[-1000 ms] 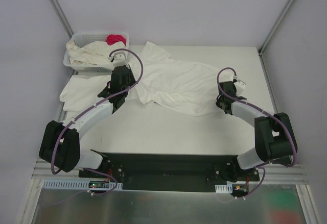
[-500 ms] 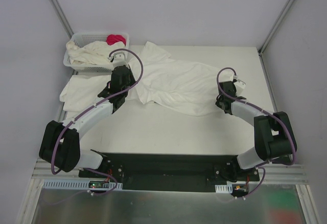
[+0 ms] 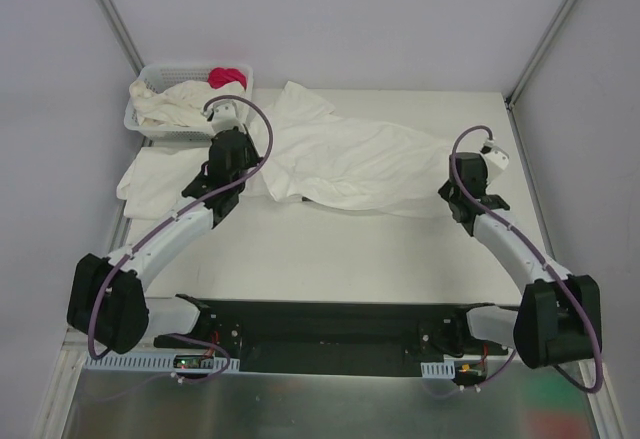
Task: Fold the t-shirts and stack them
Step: Flatten out the tshirt, then fold the flattened tshirt in 1/3 of the way
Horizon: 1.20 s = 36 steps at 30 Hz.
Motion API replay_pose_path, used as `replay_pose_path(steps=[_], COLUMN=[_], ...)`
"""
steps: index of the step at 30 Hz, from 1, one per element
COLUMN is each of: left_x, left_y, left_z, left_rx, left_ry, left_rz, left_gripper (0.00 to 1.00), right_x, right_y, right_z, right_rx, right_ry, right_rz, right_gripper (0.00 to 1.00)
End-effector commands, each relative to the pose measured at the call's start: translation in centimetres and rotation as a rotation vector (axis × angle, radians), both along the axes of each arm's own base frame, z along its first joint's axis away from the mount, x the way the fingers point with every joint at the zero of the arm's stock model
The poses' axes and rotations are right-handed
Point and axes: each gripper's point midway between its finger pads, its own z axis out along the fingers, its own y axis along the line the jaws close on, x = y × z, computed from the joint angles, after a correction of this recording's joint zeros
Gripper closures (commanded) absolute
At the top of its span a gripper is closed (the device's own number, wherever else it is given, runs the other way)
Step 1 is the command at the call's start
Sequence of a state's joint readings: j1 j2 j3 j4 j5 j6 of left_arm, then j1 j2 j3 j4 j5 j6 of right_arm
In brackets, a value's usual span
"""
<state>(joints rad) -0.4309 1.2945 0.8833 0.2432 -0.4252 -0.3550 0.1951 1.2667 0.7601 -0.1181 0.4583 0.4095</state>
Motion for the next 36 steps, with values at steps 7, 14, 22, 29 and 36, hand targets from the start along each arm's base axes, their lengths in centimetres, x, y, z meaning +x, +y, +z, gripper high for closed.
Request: replay_pose_path(steps=[7, 14, 22, 29, 36], left_x=[-6.1, -11.7, -17.1, -20.3, -21.7], left_y=[1.5, 1.9, 2.5, 1.8, 1.7], left_z=[3.4, 3.4, 1.6, 2.2, 2.6], left_rx=[-0.129, -0.213, -0.243, -0.307, -0.307], left_ry=[-0.055, -0.031, 0.105, 0.191, 0.228], left_rz=[0.061, -0.024, -0.094, -0.172, -0.208], left_gripper=[1.0, 1.0, 1.0, 1.0, 1.0], right_x=[-5.0, -7.4, -11.8, -14.5, -16.4], right_y=[0.6, 0.3, -0.9, -2.5, -6.2], right_z=[4.0, 5.2, 5.2, 6.2, 8.1], right_rx=[0.053, 0.056, 0.054, 0.017, -0.123], right_ry=[-0.05, -0.121, -0.125, -0.125, -0.142], right_rz=[0.064, 0.084, 0.065, 0.024, -0.106], right_gripper=[0.99, 0.99, 0.99, 0.99, 0.99])
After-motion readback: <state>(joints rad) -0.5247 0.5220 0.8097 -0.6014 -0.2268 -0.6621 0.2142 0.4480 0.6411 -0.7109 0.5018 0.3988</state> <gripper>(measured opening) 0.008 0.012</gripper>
